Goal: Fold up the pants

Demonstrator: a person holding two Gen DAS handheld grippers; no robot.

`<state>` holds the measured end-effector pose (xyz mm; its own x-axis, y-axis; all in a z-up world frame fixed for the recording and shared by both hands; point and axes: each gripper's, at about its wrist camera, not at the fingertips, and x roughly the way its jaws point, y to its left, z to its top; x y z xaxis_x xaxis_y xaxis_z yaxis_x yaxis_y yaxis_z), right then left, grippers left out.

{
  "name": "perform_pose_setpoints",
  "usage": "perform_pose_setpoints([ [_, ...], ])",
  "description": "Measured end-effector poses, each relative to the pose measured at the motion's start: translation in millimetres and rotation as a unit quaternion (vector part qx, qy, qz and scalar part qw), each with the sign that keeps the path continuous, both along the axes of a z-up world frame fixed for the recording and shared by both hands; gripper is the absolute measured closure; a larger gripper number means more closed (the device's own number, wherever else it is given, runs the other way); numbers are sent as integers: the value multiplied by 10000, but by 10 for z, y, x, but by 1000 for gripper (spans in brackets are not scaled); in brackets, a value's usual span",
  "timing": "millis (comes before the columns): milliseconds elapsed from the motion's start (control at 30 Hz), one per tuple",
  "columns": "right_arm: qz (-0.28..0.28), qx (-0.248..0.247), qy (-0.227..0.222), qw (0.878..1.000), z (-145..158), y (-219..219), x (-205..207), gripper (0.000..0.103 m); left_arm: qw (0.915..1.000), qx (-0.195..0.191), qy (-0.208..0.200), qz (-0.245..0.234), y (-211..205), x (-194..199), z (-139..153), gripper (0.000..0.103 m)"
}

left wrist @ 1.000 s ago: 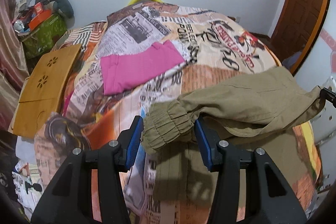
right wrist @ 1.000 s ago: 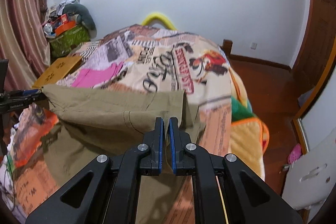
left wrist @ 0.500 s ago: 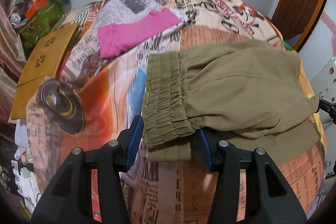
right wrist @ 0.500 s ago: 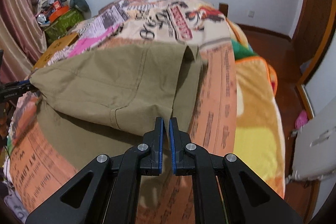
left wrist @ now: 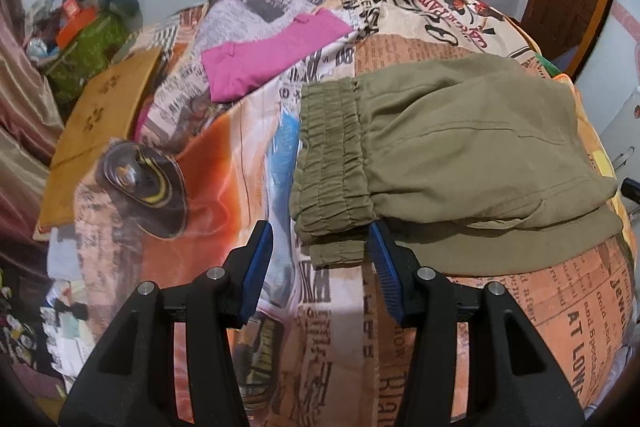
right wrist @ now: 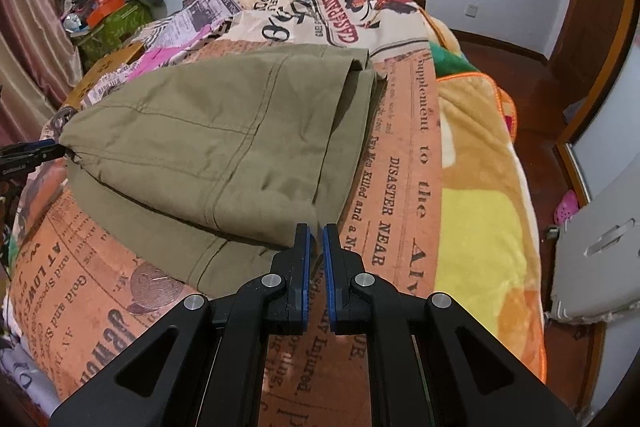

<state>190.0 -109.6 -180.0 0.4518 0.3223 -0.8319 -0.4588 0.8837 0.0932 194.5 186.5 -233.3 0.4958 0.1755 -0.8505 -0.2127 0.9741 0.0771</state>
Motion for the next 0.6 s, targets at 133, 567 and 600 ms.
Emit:
perform_pose_setpoints([
  [133,-10,68,-152,9999,124,-4,-67,78,9995,25,-143,-298,-129,11,159,48],
  [567,1224,12,-212,9923,123,803,-169,57,9913,-243,-160,-1282,-787,232,203,39],
  [600,1354,-41,-170,9906,69,909,-168,57,9909,-252,-130,-1315,-806,236,180,39],
])
